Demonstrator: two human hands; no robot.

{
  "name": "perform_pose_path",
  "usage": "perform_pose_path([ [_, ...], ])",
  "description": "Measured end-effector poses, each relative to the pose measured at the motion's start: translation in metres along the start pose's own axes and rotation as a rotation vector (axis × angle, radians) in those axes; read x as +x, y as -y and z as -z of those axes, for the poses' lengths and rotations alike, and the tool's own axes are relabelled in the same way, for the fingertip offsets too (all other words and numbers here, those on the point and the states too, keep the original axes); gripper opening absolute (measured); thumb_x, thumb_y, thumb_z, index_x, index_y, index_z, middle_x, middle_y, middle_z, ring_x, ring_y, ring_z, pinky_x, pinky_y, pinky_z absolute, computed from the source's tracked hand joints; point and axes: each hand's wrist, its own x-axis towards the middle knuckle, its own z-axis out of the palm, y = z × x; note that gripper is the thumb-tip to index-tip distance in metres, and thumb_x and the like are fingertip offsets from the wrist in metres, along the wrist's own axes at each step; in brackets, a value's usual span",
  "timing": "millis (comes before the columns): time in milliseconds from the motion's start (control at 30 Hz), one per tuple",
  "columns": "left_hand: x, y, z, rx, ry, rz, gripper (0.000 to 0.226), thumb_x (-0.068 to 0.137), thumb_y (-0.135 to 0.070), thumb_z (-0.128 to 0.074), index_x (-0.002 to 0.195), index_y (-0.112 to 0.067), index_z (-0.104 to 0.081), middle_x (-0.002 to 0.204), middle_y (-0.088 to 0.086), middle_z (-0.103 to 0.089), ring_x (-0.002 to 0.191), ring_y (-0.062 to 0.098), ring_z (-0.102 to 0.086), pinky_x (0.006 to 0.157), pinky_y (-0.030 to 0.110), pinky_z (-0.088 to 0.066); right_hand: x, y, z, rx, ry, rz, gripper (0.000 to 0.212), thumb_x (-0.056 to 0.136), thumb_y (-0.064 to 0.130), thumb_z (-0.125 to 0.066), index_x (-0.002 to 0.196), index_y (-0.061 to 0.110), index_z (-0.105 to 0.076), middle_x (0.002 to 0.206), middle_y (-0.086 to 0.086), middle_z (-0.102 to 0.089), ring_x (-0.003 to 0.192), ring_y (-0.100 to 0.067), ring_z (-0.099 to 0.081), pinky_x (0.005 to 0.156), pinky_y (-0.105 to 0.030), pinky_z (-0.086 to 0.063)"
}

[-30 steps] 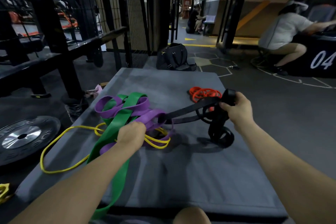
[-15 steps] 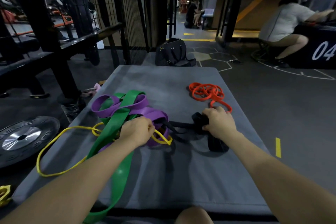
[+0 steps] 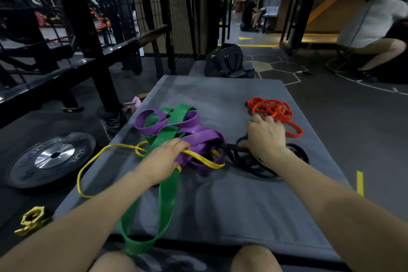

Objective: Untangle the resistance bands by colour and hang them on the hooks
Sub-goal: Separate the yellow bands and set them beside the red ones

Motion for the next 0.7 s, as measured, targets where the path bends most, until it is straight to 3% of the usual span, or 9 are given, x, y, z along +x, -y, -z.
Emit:
perform_pose_path([
  [67,-0.003,0.001,0.0,-0.035,-0.005,0.025,0.048,0.073,-0.005,-0.068,0.117,-0.019,-0.054,0.117,-0.001,-0.054,0.112,0.021,-0.053,0.096,0.034,-0.044,0.002,0.017,-0.001,0.166,0.003,0.109,0.038,0.085,0.033,-0.059,0.117,0.013,-0.057,0.121,-0.008,-0.054,0.117,-0.031,-0.05,0.084,-0.039,-0.047],
  [133,-0.005,0.003,0.0,-0.047,0.008,0.042,0.045,0.073,-0.001,-0.067,0.113,-0.02,-0.059,0.11,0.0,-0.056,0.106,0.021,-0.054,0.092,0.034,-0.045,0.001,0.041,-0.006,0.364,0.177,0.243,0.039,0.082,0.029,-0.063,0.117,0.013,-0.058,0.12,-0.012,-0.059,0.114,-0.031,-0.055,0.088,-0.036,-0.046],
  [233,-0.008,0.002,0.003,-0.103,0.019,0.05,0.035,0.074,0.003,-0.062,0.102,-0.017,-0.067,0.1,0.001,-0.054,0.096,0.021,-0.055,0.086,0.029,-0.045,-0.009,0.074,-0.029,0.393,0.39,0.379,0.054,0.074,0.031,-0.073,0.122,0.01,-0.058,0.124,-0.014,-0.058,0.113,-0.031,-0.055,0.095,-0.035,-0.045],
  [300,-0.009,-0.001,0.009,-0.184,-0.007,0.054,0.027,0.074,0.008,-0.061,0.091,-0.012,-0.068,0.093,0.0,-0.051,0.087,0.019,-0.055,0.076,0.019,-0.042,-0.015,0.083,-0.045,0.414,0.433,0.371,0.05,0.072,0.027,-0.076,0.117,0.011,-0.061,0.119,-0.015,-0.059,0.109,-0.031,-0.056,0.09,-0.033,-0.045],
  [400,-0.006,0.003,0.019,-0.234,-0.098,0.05,0.03,0.069,0.016,-0.052,0.084,-0.006,-0.066,0.085,0.0,-0.047,0.081,0.017,-0.048,0.07,0.016,-0.033,-0.011,0.073,-0.048,0.659,0.357,0.238,0.025,0.073,0.016,-0.072,0.098,0.011,-0.069,0.095,-0.01,-0.067,0.083,-0.017,-0.059,0.069,-0.023,-0.041],
  [500,0.006,0.011,0.029,-0.255,-0.215,0.1,0.03,0.068,0.018,-0.05,0.082,-0.005,-0.064,0.079,-0.003,-0.042,0.077,0.017,-0.046,0.067,0.017,-0.031,0.006,0.056,-0.034,0.902,0.212,0.126,0.006,0.077,0.009,-0.069,0.082,0.01,-0.072,0.062,0.005,-0.058,0.057,-0.001,-0.049,0.062,-0.019,-0.037],
  [600,0.023,0.011,0.034,-0.26,-0.246,0.139,0.02,0.076,0.01,-0.056,0.088,-0.004,-0.061,0.086,0.002,-0.043,0.079,0.017,-0.045,0.067,0.018,-0.031,0.021,0.052,-0.009,1.094,0.142,0.109,0.022,0.085,0.003,-0.061,0.069,0.016,-0.055,0.056,0.007,-0.054,0.042,0.004,-0.049,0.052,-0.013,-0.038],
  [700,0.032,0.009,0.031,-0.198,-0.15,0.147,0.016,0.082,0.0,-0.055,0.095,-0.009,-0.058,0.091,0.003,-0.046,0.084,0.023,-0.048,0.08,0.031,-0.042,0.032,0.049,0.018,1.17,0.149,0.153,0.017,0.092,0.003,-0.051,0.076,0.01,-0.048,0.057,0.001,-0.053,0.046,-0.004,-0.048,0.053,-0.019,-0.04],
])
